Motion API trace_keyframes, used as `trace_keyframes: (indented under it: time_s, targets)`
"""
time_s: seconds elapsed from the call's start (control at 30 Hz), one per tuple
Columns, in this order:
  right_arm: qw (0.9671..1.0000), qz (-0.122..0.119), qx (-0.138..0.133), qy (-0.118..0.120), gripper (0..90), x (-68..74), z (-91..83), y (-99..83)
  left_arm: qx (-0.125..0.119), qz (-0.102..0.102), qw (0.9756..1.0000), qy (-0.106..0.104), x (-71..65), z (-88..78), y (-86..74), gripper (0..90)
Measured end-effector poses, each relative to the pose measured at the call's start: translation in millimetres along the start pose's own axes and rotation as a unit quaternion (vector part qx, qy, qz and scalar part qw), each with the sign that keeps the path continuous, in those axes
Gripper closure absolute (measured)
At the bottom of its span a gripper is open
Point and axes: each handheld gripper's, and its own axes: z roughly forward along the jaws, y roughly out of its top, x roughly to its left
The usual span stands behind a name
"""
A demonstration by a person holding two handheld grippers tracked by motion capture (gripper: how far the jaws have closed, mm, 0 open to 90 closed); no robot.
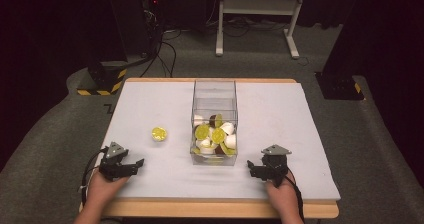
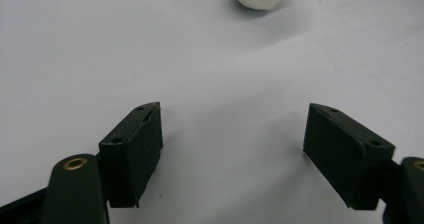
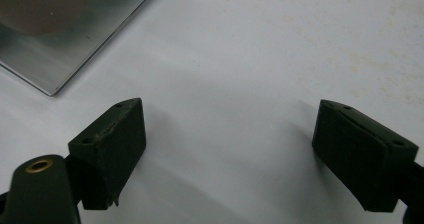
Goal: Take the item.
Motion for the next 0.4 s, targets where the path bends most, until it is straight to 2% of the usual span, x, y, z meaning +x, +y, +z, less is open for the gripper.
trace_keyframes:
  time_s: [0.07,0.17,0.2,0.4]
  targets:
    - [1.0,0.0,0.0,0.0,13.9,0.0,0.0,0.0,-0.001,0.006,1.0,0.005,-2.3,0.5,-1.7,22.4]
    - [1.0,0.0,0.0,0.0,13.9,0.0,0.0,0.0,-0.002,0.006,1.0,0.005,-2.1,0.7,-1.8,22.4]
    - [1.0,0.0,0.0,0.0,13.8,0.0,0.0,0.0,-0.005,-0.002,1.0,0.006,-1.8,0.6,-1.8,23.1]
    - [1.0,0.004,0.002,-0.003,11.6,-0.6,0.6,0.3,-0.005,0.001,1.0,0.008,-1.3,0.3,-1.7,24.5]
